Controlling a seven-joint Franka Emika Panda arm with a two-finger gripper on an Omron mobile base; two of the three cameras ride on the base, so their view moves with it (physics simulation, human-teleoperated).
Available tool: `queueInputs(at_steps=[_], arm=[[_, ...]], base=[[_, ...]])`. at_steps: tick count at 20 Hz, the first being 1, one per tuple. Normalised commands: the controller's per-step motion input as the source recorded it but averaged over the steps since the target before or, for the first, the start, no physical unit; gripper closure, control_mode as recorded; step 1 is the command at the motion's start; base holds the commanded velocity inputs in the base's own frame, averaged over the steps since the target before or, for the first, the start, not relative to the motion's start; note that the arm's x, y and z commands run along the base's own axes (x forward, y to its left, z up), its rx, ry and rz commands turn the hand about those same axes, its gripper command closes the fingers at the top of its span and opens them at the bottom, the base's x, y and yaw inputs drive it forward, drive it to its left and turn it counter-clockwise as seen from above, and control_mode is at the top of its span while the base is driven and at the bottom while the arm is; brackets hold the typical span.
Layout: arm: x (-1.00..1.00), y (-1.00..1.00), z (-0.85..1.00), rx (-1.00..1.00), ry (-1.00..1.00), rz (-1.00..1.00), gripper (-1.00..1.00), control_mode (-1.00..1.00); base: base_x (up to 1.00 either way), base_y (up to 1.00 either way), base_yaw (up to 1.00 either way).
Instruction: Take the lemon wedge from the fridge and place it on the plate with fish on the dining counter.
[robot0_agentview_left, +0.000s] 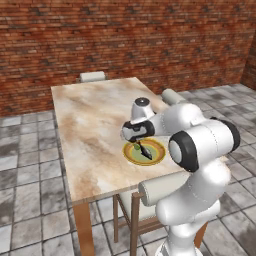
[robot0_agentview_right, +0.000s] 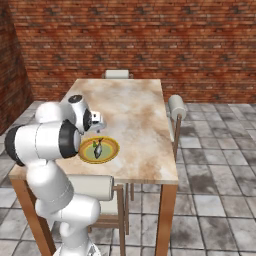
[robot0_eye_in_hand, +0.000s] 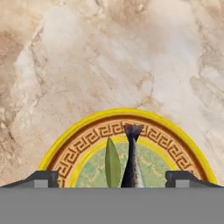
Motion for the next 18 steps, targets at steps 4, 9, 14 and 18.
queueInputs(at_steps=[4, 9, 14, 18], arm=[[-1.00, 0.05, 0.02, -0.07, -0.56, -0.01, -1.00, -1.00], [-1.00, 0.51, 0.00, -0.05, -0.53, 0.04, -1.00, -1.00], [-1.00, 0.93, 0.11, -0.09, -0.62, 0.02, -1.00, -1.00], [-1.00, 0.92, 0.31, -0.08, -0.73, 0.00, -1.00, -1.00]], base=[[0.00, 0.00, 0.00], [0.00, 0.00, 0.00], [0.00, 0.00, 0.00], [0.00, 0.00, 0.00]])
